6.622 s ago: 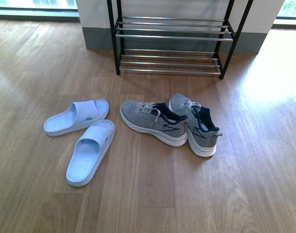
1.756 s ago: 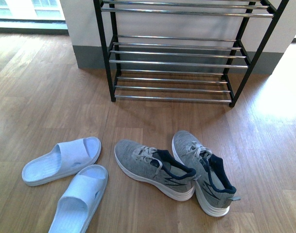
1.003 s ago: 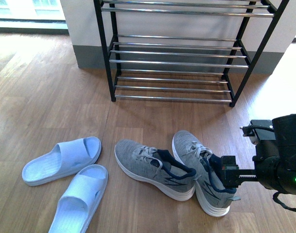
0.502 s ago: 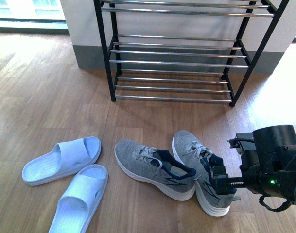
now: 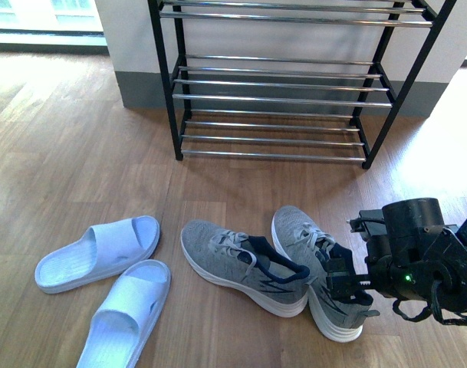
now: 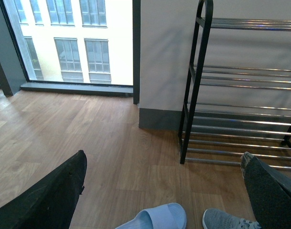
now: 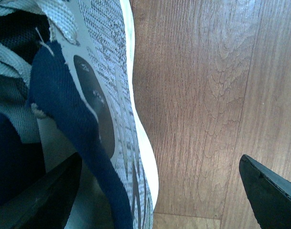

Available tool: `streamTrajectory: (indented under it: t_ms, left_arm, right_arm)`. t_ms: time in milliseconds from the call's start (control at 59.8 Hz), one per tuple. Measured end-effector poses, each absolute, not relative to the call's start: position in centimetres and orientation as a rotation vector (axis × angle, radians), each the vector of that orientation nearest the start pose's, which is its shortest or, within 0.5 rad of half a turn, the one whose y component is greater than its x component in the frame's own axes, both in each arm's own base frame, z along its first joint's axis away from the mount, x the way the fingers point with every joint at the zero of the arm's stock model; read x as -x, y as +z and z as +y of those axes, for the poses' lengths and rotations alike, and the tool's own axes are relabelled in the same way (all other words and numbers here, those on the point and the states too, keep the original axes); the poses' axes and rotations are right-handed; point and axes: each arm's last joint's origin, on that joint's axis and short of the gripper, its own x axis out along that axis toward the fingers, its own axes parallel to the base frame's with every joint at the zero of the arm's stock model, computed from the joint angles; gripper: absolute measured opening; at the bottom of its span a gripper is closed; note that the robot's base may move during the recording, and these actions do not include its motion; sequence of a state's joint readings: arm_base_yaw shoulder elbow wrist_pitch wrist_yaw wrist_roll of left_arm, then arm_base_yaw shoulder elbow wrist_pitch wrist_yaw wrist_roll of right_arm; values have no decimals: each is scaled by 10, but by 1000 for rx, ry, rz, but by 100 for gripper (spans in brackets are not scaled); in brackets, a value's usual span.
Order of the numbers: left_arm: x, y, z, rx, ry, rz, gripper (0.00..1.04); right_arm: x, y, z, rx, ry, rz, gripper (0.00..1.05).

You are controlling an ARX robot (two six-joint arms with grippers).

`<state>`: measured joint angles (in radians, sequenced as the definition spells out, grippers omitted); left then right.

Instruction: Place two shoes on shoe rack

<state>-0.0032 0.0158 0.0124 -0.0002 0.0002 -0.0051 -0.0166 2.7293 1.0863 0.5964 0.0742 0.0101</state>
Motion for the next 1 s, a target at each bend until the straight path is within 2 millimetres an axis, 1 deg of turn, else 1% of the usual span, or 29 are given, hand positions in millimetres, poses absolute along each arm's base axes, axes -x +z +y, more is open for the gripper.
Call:
streamTrajectory:
  t_ms: [134,184,268,301,702,803,870,1003]
  left_arm:
    - [-98,166,0,5,-3,4,95]
    - [-98,166,0,5,-3,4,95]
    - [-98,166,0,5,-3,4,95]
    - [-98,166,0,5,-3,4,95]
    - [-98,166,0,5,-3,4,95]
    - [-98,166,0,5,-3,4,95]
    - [-98,166,0,5,-3,4,95]
    - [-98,166,0,5,-3,4,95]
  right_arm:
    - [-365,-126,-11,6,-76,1041,95]
    - [-367,-126,-12,1,-74,1042,86]
    - [-368,-126,-12,-10,-57,1051,74]
    - [-369,-126,-11,-15,-47,1052,64]
    - [-369,-127,-10,-43,-19,1043,3]
    - [-363,-126,-10,-57,-27,1035,1]
    - [-356,-123,-10,-71,-34,1033,1]
    - [-340,-106,-10,-105,-56,1007,1]
